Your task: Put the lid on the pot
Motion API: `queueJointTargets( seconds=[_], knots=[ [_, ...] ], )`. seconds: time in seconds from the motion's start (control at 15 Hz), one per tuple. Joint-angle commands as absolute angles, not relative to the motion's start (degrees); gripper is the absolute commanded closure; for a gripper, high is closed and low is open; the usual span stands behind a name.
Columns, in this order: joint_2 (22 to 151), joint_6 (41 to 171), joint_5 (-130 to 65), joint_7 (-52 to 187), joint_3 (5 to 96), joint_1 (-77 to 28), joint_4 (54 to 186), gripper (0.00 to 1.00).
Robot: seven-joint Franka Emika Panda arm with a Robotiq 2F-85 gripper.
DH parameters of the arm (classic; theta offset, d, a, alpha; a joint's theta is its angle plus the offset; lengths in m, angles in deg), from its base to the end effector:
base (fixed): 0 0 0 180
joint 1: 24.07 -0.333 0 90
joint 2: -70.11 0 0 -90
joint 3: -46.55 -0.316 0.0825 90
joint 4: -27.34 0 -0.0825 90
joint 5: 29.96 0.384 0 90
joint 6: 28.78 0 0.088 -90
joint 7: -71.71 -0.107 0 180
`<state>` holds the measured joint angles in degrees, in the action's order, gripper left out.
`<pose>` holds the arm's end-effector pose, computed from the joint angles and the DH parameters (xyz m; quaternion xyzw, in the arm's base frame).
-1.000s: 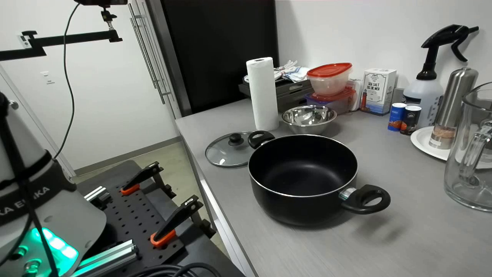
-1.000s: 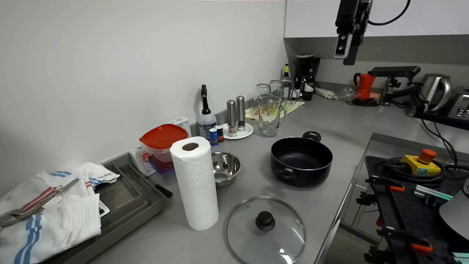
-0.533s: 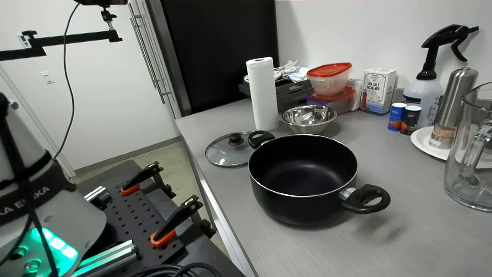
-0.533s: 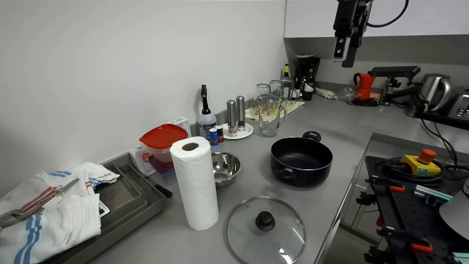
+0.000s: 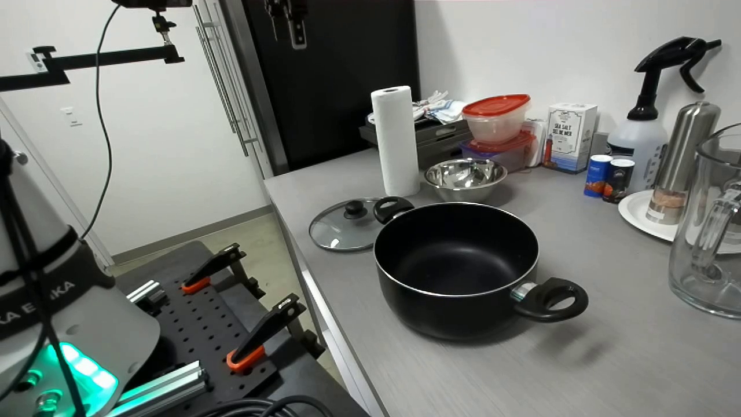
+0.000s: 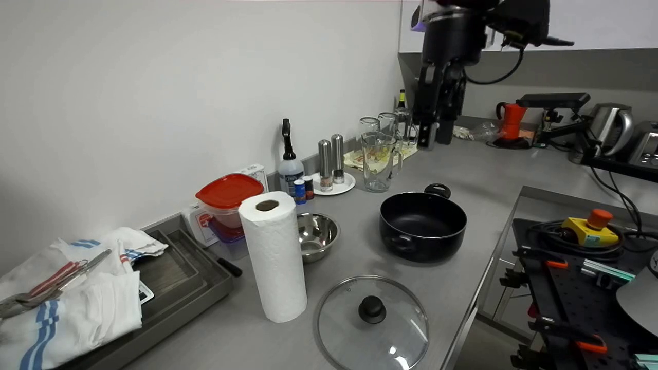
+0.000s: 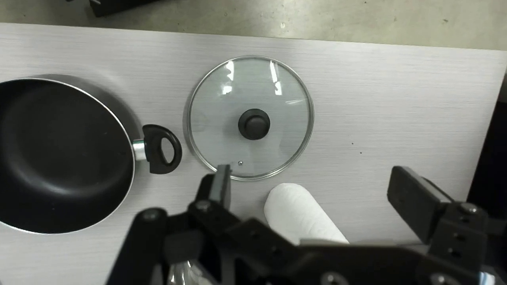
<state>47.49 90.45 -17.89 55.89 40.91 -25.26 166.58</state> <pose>0.4240 0.0628 0.4550 -0.9884 0.1305 -0.0080 0.0770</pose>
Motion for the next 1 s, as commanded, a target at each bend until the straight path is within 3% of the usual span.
queueJointTargets(
  seconds=[0.0, 0.93],
  knots=[
    [55.3, 96.9, -21.2, 51.9, 38.7, -25.0, 165.0, 0.0],
    [81.1, 114.6, -37.2, 35.8, 40.7, -28.7, 158.4, 0.0]
  ],
)
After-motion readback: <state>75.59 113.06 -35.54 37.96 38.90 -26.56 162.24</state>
